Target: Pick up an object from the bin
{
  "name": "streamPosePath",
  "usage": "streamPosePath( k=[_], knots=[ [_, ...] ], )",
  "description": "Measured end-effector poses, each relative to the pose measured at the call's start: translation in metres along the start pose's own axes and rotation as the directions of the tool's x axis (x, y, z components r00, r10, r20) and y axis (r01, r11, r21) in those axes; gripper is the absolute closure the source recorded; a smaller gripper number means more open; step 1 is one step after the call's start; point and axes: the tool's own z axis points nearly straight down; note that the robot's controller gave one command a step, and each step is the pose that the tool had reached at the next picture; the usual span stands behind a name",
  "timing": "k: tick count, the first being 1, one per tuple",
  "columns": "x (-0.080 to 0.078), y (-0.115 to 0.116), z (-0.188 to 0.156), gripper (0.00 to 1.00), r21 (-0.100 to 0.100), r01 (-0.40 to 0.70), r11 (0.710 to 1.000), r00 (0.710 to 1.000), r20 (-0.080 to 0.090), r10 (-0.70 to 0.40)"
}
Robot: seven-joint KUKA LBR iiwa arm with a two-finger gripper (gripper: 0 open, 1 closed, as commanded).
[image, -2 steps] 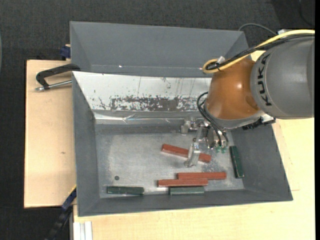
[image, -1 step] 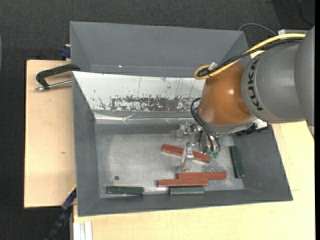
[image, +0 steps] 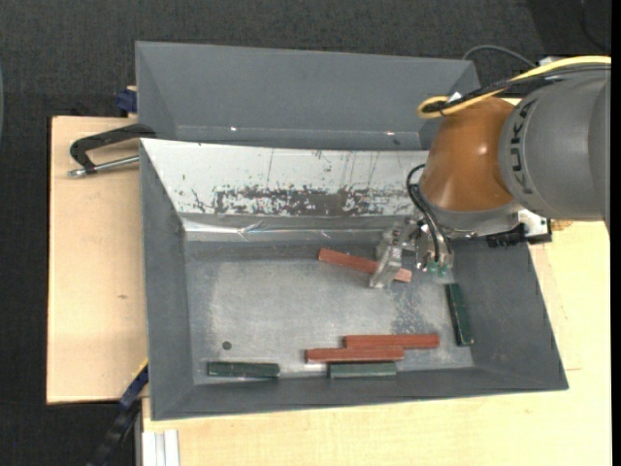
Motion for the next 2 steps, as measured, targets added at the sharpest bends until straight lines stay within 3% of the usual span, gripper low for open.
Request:
streamPosePath(
  k=[2],
  knots=[
    [0.0001,0.0002,0.0001,1.00,0.000,0.000,1.000,1.000,0.000,0.000]
  ],
)
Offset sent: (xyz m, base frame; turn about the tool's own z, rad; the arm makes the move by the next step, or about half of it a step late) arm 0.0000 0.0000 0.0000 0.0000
